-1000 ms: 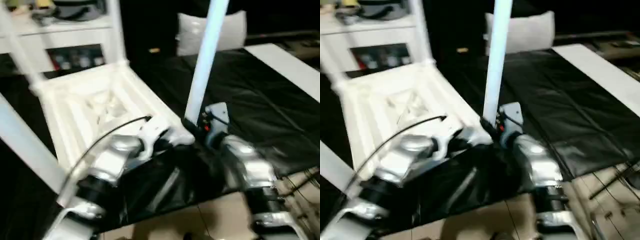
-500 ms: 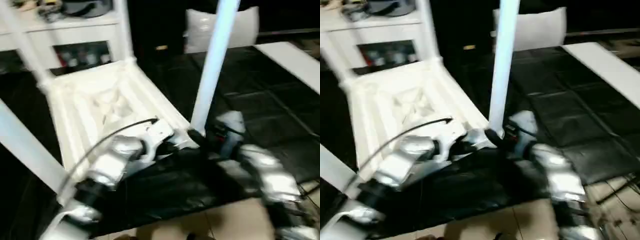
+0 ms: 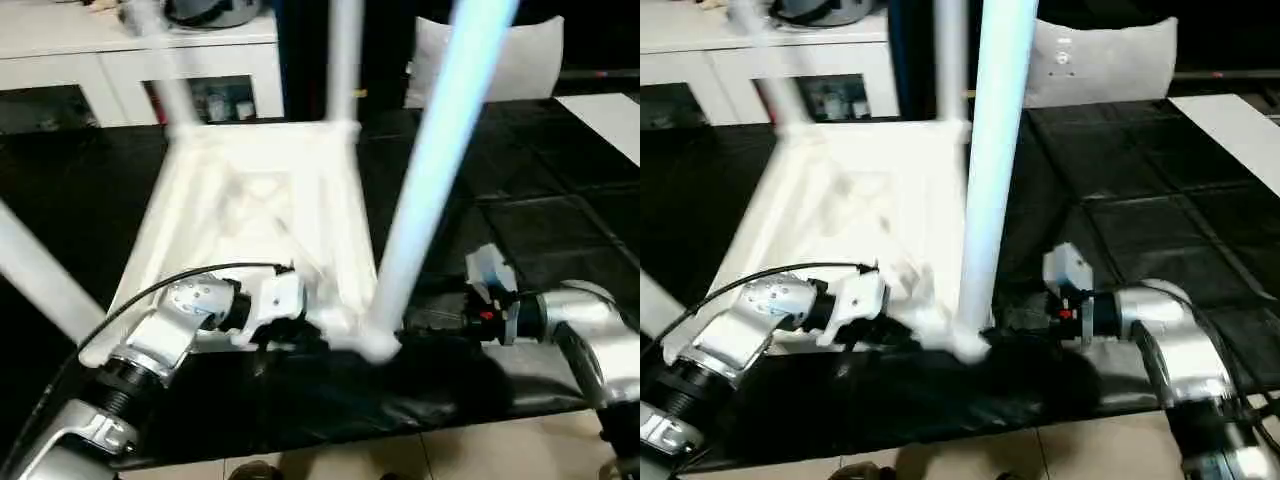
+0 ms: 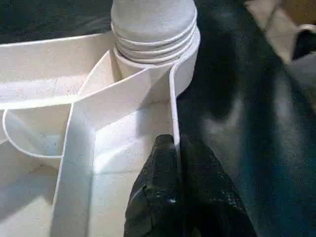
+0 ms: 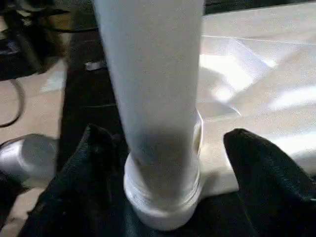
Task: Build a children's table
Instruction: Rotate leg to tighten
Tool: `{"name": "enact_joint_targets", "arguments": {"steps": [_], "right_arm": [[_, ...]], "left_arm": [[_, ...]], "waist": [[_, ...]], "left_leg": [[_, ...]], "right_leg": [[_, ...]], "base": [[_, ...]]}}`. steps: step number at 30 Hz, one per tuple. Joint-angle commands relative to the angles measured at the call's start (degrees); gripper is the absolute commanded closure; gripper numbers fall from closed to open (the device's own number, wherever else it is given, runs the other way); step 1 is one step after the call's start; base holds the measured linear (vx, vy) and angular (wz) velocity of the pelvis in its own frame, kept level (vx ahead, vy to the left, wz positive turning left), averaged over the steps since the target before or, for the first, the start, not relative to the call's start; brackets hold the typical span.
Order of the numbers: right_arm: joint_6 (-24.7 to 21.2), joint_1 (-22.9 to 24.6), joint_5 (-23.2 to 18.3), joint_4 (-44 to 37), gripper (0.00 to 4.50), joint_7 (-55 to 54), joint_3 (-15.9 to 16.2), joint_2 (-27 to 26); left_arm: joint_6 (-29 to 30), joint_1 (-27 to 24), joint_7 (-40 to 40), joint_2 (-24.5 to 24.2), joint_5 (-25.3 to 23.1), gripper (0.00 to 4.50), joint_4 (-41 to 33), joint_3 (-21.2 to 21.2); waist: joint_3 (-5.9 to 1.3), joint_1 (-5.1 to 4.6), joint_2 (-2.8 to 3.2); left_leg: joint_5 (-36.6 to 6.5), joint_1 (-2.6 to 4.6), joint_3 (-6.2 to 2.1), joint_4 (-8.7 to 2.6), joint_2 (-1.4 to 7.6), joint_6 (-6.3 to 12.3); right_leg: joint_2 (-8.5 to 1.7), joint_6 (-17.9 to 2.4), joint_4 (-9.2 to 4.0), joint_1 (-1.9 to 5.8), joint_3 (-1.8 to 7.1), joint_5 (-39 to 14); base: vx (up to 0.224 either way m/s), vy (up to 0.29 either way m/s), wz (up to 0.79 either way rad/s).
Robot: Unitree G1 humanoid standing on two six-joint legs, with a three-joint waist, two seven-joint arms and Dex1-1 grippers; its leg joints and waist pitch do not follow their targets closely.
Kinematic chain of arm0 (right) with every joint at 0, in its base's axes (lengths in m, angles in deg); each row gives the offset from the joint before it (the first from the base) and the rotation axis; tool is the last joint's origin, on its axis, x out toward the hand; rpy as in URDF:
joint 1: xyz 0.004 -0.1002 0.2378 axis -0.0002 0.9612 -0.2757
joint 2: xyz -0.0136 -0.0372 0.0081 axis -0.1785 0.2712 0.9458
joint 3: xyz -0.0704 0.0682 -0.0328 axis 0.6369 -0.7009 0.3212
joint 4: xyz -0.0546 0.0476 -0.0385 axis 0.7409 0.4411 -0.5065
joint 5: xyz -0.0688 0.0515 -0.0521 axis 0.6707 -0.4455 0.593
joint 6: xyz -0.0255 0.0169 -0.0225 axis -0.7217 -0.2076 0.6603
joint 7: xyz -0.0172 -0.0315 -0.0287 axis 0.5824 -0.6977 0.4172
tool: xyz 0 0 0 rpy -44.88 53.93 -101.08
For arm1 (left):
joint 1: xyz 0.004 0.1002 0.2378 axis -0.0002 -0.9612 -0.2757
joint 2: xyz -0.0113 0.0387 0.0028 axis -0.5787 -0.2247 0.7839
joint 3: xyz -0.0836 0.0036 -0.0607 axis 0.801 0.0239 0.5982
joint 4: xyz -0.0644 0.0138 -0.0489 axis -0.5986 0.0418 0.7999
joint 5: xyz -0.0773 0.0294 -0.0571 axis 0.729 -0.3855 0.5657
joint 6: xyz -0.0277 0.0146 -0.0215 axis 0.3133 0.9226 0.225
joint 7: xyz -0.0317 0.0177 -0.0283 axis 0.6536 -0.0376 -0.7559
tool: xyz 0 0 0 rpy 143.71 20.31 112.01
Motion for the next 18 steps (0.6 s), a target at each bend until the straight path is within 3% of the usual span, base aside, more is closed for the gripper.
{"name": "enact_joint_targets", "arguments": {"steps": [1, 6, 16, 18], "right_arm": [[-0.1, -1.3, -0.6, 0.7, 1.07, 2.6, 1.1, 0.2], [-0.5, -2.1, -0.7, 2.3, 1.5, 4.9, 3.2, -0.8], [-2.3, -1.8, -1.8, 2.8, 2.34, 6.1, 3.7, -1.8], [-3.7, -0.3, -2.6, 1.3, 2.46, 5.1, 3.3, -2.1]], "left_arm": [[-2.3, 1.4, -3.9, 0.1, -0.2, 4.5, 0.0, -3.0], [-3.8, 2.4, -4.9, 0.5, -0.6, 4.5, 1.2, -3.6], [-4.1, 2.5, -5.3, 0.4, 0.2, 4.5, 2.3, -3.4], [-1.3, 1.8, -3.5, 1.1, 1.1, 4.5, 1.6, -2.1]], "waist": [[-3.91, -0.44, -1.25], [-3.9, -0.15, -1.5], [-4.09, 0.08, -1.5], [-3.99, 0.14, -1.46]], "left_leg": [[-16.1, 1.31, -0.51, -4.33, 3.4, 3.22], [-17.4, 1.34, -0.61, -4.43, 3.39, 2.04], [-15.3, 1.18, -0.43, -4.05, 3.27, 2.52], [-15.6, 1.22, -0.37, -3.99, 3.18, 2.34]], "right_leg": [[-3.39, -12.0, -3.17, 2.4, 2.72, -20.1], [-3.7, -11.2, -3.23, 2.46, 2.79, -21.9], [-3.62, -11.9, -2.86, 2.48, 2.89, -19.6], [-3.58, -11.8, -2.87, 2.45, 2.98, -20.7]], "base": [[0.0, 0.0, 0.0], [0.0, 0.0, 0.0], [0.0, 0.0, 0.0], [0.0, 0.0, 0.0]]}}
